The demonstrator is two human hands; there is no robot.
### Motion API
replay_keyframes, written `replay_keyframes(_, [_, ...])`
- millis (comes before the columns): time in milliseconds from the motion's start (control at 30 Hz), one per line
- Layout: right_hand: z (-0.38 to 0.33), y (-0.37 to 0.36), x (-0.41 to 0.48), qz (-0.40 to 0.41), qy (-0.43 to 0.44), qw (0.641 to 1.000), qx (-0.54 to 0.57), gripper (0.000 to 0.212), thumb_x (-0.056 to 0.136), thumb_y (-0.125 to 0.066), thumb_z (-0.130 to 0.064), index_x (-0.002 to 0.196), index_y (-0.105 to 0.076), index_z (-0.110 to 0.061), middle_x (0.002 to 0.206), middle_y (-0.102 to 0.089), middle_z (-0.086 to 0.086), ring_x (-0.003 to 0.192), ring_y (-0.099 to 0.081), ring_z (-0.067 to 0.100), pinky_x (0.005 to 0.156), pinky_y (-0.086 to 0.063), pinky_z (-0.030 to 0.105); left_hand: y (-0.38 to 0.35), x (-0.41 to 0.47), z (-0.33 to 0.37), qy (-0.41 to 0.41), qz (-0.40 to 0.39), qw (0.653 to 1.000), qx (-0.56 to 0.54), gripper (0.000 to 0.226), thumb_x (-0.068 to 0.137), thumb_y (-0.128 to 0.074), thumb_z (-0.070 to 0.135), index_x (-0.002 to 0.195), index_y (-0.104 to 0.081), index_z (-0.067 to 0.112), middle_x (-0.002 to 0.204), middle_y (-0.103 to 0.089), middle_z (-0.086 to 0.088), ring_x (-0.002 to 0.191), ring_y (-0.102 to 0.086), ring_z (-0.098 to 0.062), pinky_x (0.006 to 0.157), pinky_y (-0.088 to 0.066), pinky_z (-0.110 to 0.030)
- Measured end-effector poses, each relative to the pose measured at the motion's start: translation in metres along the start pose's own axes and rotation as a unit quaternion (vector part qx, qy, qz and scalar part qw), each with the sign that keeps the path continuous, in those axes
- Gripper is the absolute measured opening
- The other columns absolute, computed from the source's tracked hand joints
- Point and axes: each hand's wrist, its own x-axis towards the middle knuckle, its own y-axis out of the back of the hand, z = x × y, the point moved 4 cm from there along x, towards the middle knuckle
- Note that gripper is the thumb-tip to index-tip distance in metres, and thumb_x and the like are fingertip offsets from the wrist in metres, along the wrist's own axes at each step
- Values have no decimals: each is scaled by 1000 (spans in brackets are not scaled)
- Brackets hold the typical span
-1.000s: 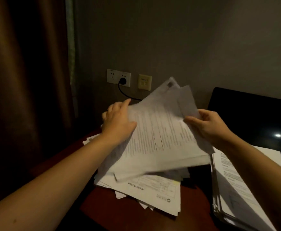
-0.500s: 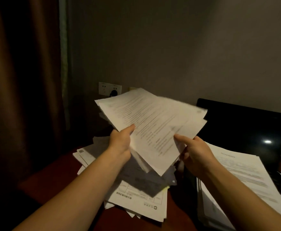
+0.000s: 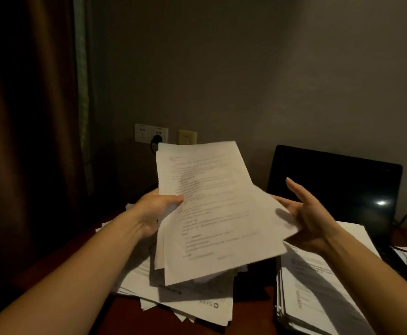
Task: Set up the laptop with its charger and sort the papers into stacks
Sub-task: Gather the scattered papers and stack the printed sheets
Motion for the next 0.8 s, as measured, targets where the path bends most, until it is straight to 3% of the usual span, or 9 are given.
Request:
replay_keyframes(67, [3, -4, 6, -30, -25, 998, -55, 69, 79, -57, -68, 124, -62, -15, 116, -70, 20, 99, -68, 38, 85, -56, 45, 2, 1, -5, 26, -8, 999, 30, 26, 93, -67, 9, 118, -67, 17, 105, -77, -9, 95, -75, -28, 82, -59, -47])
replay_keyframes(133, [6, -9, 11, -11, -40, 989, -142, 58, 83, -61, -59, 117, -61, -12, 97, -76, 17, 86, -73, 36, 72, -59, 40, 4, 2, -14, 55, -2, 997, 51, 30, 91, -70, 12, 121, -65, 14, 102, -77, -12, 92, -76, -31, 81, -60, -48])
replay_keyframes(233, [24, -20, 19, 7, -67, 955, -288, 49, 77, -74, -50, 106, -68, -11, 91, -77, 12, 86, -75, 33, 84, -60, 45, 6, 5, -35, 107, 24, 990, 90, 44, 86, -78, 15, 126, -60, 12, 97, -77, -14, 83, -76, -31, 68, -62, -42])
replay_keyframes(300, [40, -19, 31, 39, -72, 916, -394, 50, 66, -84, -50, 97, -72, -12, 92, -77, 9, 88, -74, 29, 88, -59, 46, 6, 8, -46, 104, 49, 982, 151, 36, 87, -77, 16, 120, -65, 10, 93, -77, -10, 80, -76, -25, 58, -58, -31])
replay_keyframes(400, [54, -16, 43, 100, -80, 904, -408, 19, 83, -79, -18, 95, -69, -8, 92, -74, 8, 84, -72, 25, 78, -62, 38, 7, 17, -47, 45, 91, 954, 284, 30, 89, -74, 21, 117, -67, 15, 99, -70, -1, 85, -67, -16, 60, -52, -23])
replay_keyframes(567, [54, -12, 47, 158, -1, 915, -371, 8, 94, -65, -12, 101, -64, -15, 90, -70, 2, 81, -67, 20, 59, -51, 27, 10, 22, -46, 8, 135, 918, 372, 33, 79, -72, 34, 109, -62, 28, 121, -58, 0, 99, -62, -23, 83, -57, -37])
replay_keyframes(633, [52, -10, 45, 164, 45, 924, -343, 10, 96, -63, -14, 106, -64, -16, 93, -70, 2, 81, -68, 18, 58, -50, 25, 14, 22, -41, -28, 156, 926, 343, 30, 85, -71, 35, 110, -55, 30, 130, -51, -1, 103, -60, -22, 81, -55, -35])
replay_keyframes(733, [50, -13, 39, 157, 86, 933, -313, 14, 98, -60, -17, 112, -60, -18, 97, -69, -1, 81, -68, 16, 57, -50, 23, 15, 23, -42, -24, 142, 974, 177, 33, 91, -71, 22, 118, -52, 22, 113, -63, -3, 92, -64, -18, 65, -50, -27])
replay_keyframes(800, [50, -17, 36, 141, 116, 934, -306, 14, 99, -58, -18, 113, -57, -22, 96, -68, -5, 79, -68, 11, 52, -49, 18, 17, 24, -42, -34, 165, 980, 105, 42, 87, -75, 18, 120, -49, 22, 111, -62, -3, 93, -63, -20, 72, -55, -33])
